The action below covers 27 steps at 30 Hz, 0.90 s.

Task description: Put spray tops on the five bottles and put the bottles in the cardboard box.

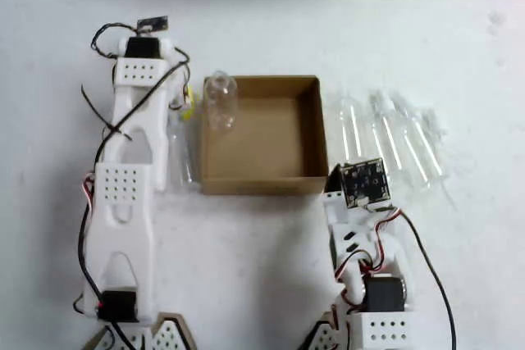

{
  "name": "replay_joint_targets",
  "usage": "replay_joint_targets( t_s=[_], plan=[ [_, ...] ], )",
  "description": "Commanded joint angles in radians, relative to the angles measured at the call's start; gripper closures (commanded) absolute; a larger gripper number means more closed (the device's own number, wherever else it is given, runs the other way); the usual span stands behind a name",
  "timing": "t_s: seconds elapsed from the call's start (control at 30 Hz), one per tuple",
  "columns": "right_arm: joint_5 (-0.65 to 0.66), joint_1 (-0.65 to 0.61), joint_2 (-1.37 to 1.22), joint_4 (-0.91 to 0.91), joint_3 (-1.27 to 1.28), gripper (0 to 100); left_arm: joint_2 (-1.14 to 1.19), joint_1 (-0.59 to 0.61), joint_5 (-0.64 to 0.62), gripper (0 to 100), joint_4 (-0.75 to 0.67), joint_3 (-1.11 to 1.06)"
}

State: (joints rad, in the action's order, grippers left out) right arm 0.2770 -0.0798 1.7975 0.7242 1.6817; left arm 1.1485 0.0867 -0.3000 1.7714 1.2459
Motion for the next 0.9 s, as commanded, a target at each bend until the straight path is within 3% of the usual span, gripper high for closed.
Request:
replay_joint_targets(
  t_s=[0.0, 0.27, 0.63, 0.87],
  plan=[
    [0.012, 0.007, 0.001, -0.001, 0.009, 97.7, -0.019, -0.008, -0.014, 94, 0.012, 0.008],
    [0.012, 0.007, 0.001, -0.001, 0.009, 97.7, -0.039, -0.008, -0.017, 94, 0.015, 0.009],
    [0.012, 0.008, 0.001, -0.001, 0.009, 97.7, -0.259, -0.012, -0.018, 94, 0.02, -0.011],
    [0.012, 0.008, 0.001, -0.001, 0.009, 97.7, -0.475, -0.061, -0.012, 98, 0.018, -0.209]
  ],
)
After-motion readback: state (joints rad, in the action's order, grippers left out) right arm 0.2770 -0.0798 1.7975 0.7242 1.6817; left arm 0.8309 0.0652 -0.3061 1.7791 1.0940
